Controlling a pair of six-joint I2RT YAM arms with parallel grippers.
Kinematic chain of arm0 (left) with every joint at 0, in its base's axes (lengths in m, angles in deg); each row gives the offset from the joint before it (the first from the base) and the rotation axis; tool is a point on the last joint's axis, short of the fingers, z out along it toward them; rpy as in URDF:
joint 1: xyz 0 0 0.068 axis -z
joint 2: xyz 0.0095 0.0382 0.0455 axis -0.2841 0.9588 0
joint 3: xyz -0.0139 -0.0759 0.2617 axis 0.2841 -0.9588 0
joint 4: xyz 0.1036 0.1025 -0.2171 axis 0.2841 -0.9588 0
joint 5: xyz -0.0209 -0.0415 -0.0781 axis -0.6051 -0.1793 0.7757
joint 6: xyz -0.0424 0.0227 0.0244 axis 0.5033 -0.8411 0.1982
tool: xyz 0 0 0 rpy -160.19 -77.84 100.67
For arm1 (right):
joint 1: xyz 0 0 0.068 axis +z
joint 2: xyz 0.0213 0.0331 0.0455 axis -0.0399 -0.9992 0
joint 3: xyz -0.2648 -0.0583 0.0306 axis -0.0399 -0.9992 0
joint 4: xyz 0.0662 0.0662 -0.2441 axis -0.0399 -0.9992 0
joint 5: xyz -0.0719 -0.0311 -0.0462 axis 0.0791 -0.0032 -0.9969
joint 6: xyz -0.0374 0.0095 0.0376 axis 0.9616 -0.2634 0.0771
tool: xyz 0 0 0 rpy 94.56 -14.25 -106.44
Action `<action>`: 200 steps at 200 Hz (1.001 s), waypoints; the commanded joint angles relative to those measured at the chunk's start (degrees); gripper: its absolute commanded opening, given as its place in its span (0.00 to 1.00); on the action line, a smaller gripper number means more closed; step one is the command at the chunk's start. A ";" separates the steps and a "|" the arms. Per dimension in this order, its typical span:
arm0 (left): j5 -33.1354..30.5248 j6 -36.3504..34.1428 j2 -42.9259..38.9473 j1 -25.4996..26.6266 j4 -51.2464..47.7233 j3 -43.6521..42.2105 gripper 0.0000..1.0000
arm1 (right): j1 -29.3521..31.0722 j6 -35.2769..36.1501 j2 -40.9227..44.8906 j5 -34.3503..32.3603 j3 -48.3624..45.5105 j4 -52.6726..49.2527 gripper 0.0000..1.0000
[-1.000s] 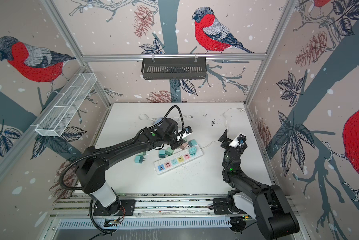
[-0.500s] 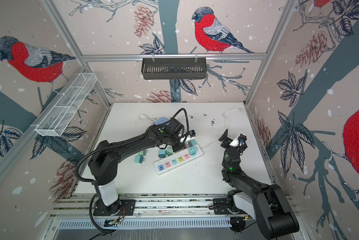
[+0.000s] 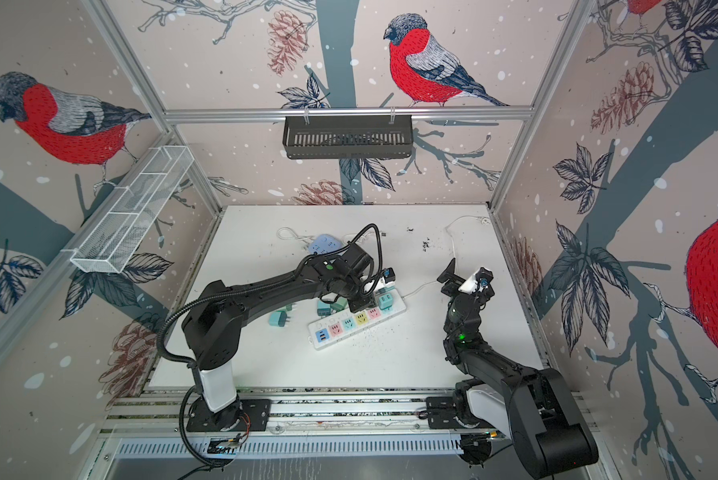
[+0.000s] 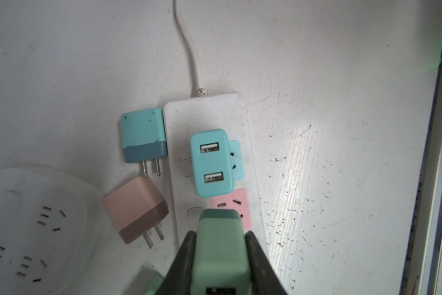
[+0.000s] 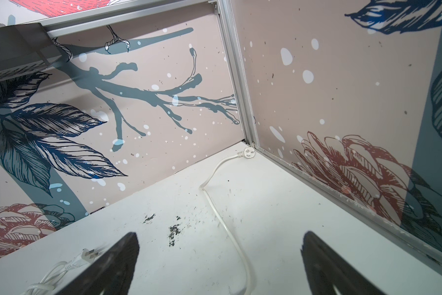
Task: Insert the plug
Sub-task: 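Carry the mint-green adapter over the white power strip with the left gripper, then lower the mint-green adapter onto the socket beside the teal adapter, open left gripper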
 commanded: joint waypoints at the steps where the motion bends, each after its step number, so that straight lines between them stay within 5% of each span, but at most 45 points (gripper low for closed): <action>1: 1.29 0.81 0.25 0.32 -1.24 0.15 0.00 | -0.06 -0.46 0.22 0.15 -0.10 1.32 1.00; 200: -4.20 2.48 7.38 1.52 -6.33 5.89 0.00 | -0.44 -1.25 0.79 0.24 -0.97 1.84 1.00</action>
